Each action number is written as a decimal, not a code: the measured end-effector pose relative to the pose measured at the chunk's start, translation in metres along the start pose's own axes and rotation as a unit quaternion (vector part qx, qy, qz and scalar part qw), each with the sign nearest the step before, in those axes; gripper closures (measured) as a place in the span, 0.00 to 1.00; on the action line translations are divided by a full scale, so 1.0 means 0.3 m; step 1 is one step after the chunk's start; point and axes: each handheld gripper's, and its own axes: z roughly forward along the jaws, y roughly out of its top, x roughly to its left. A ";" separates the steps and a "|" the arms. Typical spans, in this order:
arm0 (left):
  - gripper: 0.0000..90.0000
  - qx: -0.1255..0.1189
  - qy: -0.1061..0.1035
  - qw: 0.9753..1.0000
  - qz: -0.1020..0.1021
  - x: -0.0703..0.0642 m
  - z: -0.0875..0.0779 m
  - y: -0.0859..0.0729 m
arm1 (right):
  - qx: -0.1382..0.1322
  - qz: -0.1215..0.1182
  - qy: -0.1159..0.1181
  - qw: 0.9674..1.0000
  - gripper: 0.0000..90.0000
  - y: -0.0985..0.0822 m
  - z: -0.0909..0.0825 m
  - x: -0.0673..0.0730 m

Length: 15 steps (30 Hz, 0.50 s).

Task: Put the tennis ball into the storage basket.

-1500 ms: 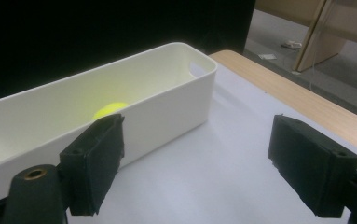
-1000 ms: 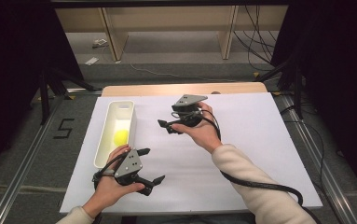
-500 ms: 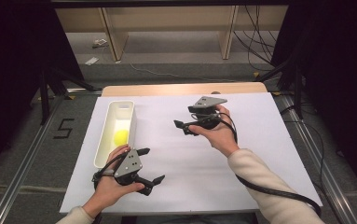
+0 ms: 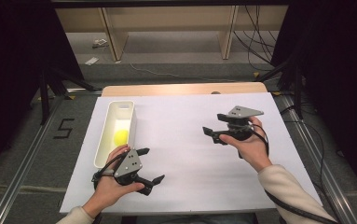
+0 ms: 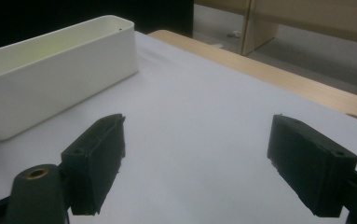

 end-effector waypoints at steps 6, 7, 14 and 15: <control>0.01 0.001 0.001 1.000 0.000 0.002 0.000 -0.001 | 0.001 0.016 -0.020 1.000 0.22 -0.084 -0.096 -0.031; 0.01 0.002 0.002 1.000 0.000 0.002 0.000 -0.001 | 0.001 0.018 -0.023 1.000 0.22 -0.096 -0.110 -0.035; 0.01 0.003 0.004 1.000 -0.001 0.004 -0.002 -0.002 | -0.003 0.026 -0.038 0.999 0.22 -0.154 -0.191 -0.050; 0.01 0.003 0.003 1.000 -0.001 0.003 -0.002 -0.002 | -0.004 0.027 -0.039 0.999 0.22 -0.163 -0.197 -0.049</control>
